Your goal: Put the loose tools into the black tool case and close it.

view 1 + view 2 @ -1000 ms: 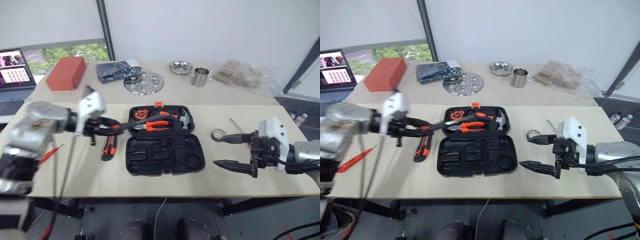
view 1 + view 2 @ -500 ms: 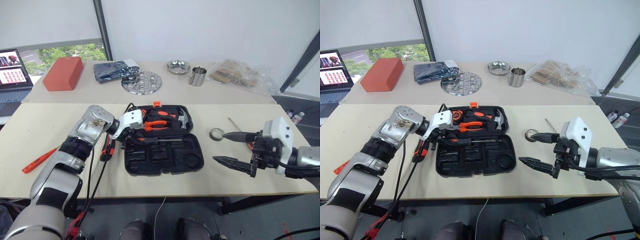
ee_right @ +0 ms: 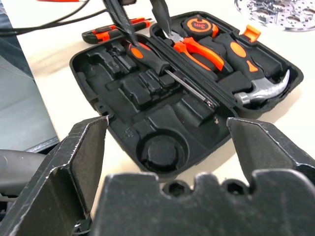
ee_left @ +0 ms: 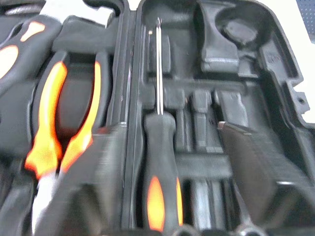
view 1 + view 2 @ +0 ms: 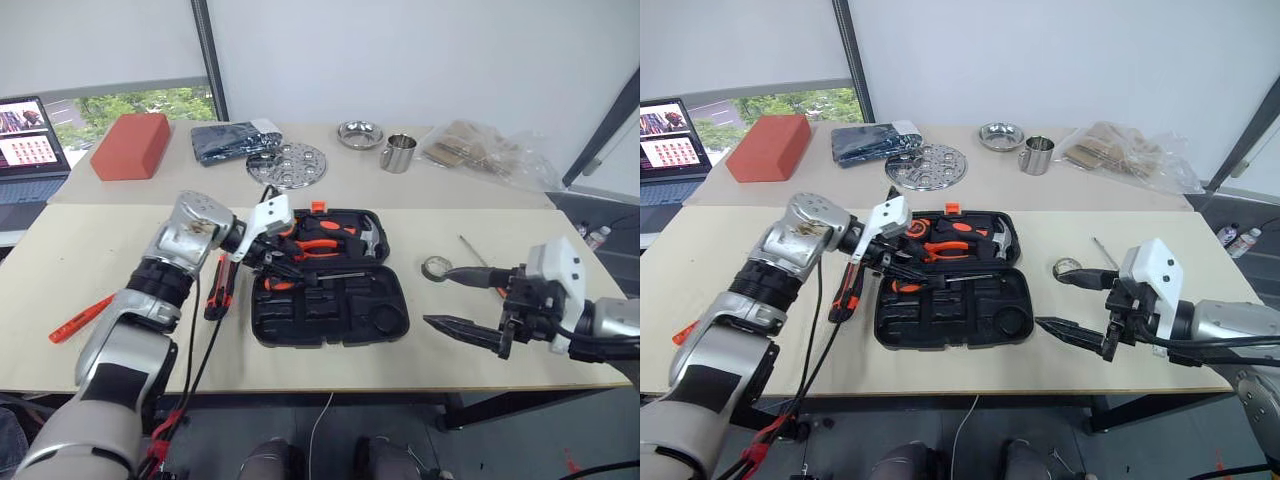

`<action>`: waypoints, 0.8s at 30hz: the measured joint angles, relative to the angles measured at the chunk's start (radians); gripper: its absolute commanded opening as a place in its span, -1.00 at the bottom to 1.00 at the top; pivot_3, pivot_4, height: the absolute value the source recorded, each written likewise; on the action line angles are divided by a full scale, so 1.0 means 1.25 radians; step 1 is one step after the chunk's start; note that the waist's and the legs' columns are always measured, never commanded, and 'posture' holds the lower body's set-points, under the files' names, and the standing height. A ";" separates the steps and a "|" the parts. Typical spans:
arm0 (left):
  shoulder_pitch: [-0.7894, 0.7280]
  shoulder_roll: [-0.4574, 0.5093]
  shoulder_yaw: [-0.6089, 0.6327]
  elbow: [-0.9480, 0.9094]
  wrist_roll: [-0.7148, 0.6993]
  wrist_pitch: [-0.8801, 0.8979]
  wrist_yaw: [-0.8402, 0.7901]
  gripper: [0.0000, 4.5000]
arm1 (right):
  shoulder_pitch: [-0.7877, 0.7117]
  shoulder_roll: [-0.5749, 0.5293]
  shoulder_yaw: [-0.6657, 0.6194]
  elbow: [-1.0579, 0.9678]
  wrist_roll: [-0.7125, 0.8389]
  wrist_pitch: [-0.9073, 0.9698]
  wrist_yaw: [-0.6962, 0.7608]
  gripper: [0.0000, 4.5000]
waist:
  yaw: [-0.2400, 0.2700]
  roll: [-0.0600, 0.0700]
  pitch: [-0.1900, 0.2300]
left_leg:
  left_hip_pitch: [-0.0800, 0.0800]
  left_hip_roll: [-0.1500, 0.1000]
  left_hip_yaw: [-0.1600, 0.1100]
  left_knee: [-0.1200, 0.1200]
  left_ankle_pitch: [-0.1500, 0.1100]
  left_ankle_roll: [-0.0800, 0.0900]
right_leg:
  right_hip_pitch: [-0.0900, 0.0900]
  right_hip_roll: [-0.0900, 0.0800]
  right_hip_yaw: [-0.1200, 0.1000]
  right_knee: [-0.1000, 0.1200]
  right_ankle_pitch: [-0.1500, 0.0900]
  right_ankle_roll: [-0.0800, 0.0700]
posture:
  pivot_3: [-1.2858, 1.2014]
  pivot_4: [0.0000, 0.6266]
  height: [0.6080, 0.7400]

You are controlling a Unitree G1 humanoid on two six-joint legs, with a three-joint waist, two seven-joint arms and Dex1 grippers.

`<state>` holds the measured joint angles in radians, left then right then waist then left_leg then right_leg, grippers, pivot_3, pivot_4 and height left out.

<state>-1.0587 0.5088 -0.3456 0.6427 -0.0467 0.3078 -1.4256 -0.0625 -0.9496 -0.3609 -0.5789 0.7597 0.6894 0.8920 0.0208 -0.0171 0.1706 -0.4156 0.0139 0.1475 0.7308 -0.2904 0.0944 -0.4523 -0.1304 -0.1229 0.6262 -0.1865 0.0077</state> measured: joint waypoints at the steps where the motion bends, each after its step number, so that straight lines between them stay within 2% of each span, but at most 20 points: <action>1: 0.000 -0.009 -0.006 0.012 0.009 -0.005 0.008 -0.31 | 0.000 0.000 0.001 0.000 0.000 0.000 -0.001 1.00 | 0.000 0.000 0.000 | 0.000 0.000 0.000 0.000 0.000 0.000 | 0.000 0.000 0.000 0.000 0.000 0.000 | 0.03 -0.52 0.91; 5: 0.006 -0.043 -0.034 0.045 0.066 -0.085 0.056 -0.94 | -0.002 0.000 0.002 0.001 0.004 0.000 -0.007 1.00 | 0.001 0.000 0.000 | 0.000 0.000 0.000 0.000 0.000 0.000 | 0.000 0.000 0.000 0.000 0.000 0.000 | 0.03 -0.52 0.91; 10: 0.014 -0.056 -0.072 0.036 0.131 -0.190 0.112 -0.99 | 0.013 0.001 -0.009 -0.001 0.009 0.003 -0.021 1.00 | 0.012 0.000 -0.003 | 0.010 0.000 -0.002 0.000 -0.002 0.003 | 0.012 -0.002 -0.001 -0.002 -0.001 0.002 | 0.03 -0.52 0.91; 13: 0.041 -0.049 -0.049 0.001 0.119 -0.166 0.113 -0.99 | 0.075 0.017 -0.057 -0.022 0.017 0.013 -0.038 1.00 | 0.013 0.000 -0.004 | 0.009 0.001 -0.004 0.000 -0.006 0.009 | 0.011 -0.004 0.000 -0.003 -0.002 0.005 | 0.03 -0.52 0.91; 16: 0.064 -0.027 0.000 -0.055 0.044 -0.056 0.048 -0.60 | 0.167 0.029 -0.122 -0.016 -0.003 0.020 -0.057 1.00 | 0.006 0.000 -0.004 | 0.008 0.001 -0.003 0.000 -0.002 0.003 | 0.009 -0.004 0.000 -0.002 -0.001 0.004 | 0.03 -0.52 0.91; 19: 0.083 -0.007 0.080 -0.115 -0.062 0.042 0.001 -0.12 | 0.238 0.049 -0.182 0.059 -0.054 0.027 -0.085 1.00 | 0.003 0.000 -0.004 | 0.006 0.000 -0.003 0.000 -0.001 0.002 | 0.008 -0.002 0.000 -0.001 0.000 0.001 | 0.03 -0.52 0.91; 24: 0.089 0.073 0.184 -0.218 -0.160 0.111 -0.026 0.69 | 0.231 0.051 -0.205 0.296 -0.173 -0.047 -0.122 1.00 | -0.007 0.000 -0.004 | 0.008 0.000 -0.002 0.000 -0.001 0.002 | 0.010 -0.001 0.001 -0.002 -0.004 0.007 | 0.03 -0.52 0.91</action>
<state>-0.9471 0.5996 -0.1155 0.3703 -0.2473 0.4470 -1.4580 0.2266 -0.8856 -0.6172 -0.2085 0.5429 0.6303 0.7396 0.0120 -0.0166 0.1662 -0.4058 0.0134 0.1449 0.7305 -0.2922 0.0970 -0.4400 -0.1315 -0.1218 0.6238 -0.1911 0.0159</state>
